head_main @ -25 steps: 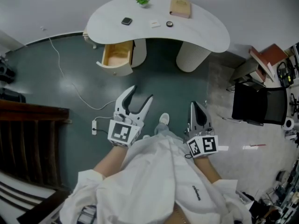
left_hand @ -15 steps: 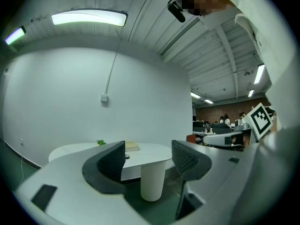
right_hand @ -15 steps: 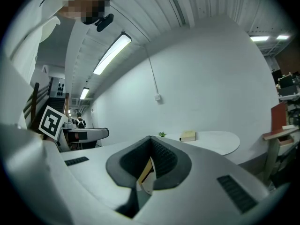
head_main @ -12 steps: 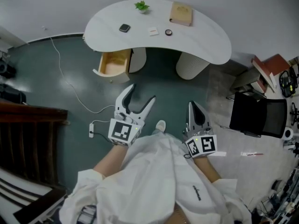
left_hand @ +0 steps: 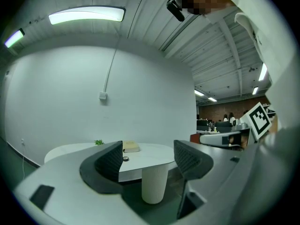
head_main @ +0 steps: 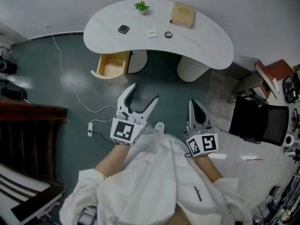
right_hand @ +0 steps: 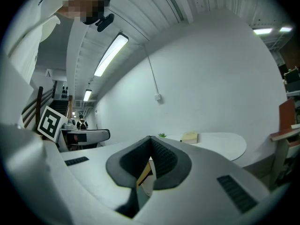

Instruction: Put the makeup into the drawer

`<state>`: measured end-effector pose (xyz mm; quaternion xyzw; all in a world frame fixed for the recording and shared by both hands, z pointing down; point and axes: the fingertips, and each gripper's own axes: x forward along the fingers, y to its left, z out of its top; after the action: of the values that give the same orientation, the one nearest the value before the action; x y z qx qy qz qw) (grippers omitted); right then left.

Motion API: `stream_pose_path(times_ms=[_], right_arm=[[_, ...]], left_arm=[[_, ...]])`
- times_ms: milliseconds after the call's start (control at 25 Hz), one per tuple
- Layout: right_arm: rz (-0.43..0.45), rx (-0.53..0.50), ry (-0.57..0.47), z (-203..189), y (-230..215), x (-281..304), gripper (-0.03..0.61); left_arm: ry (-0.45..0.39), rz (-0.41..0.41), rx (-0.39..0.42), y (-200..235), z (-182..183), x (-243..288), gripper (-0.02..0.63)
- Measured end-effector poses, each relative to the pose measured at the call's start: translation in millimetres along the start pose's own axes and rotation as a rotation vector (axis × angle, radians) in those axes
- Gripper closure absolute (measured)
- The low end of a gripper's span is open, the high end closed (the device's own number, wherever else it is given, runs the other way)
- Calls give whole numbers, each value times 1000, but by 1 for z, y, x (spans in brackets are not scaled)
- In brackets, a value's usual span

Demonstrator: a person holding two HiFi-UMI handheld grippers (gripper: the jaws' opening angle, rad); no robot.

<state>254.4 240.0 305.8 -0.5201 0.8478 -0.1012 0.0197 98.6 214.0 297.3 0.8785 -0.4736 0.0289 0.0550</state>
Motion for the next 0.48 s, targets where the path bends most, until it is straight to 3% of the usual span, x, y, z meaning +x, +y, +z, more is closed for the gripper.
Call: stream_pose_path(times_ms=[480], right_arm=[[3,4,17,-4,-15,29,561]], left_arm=[[3,-18,0,15,2,34,284]])
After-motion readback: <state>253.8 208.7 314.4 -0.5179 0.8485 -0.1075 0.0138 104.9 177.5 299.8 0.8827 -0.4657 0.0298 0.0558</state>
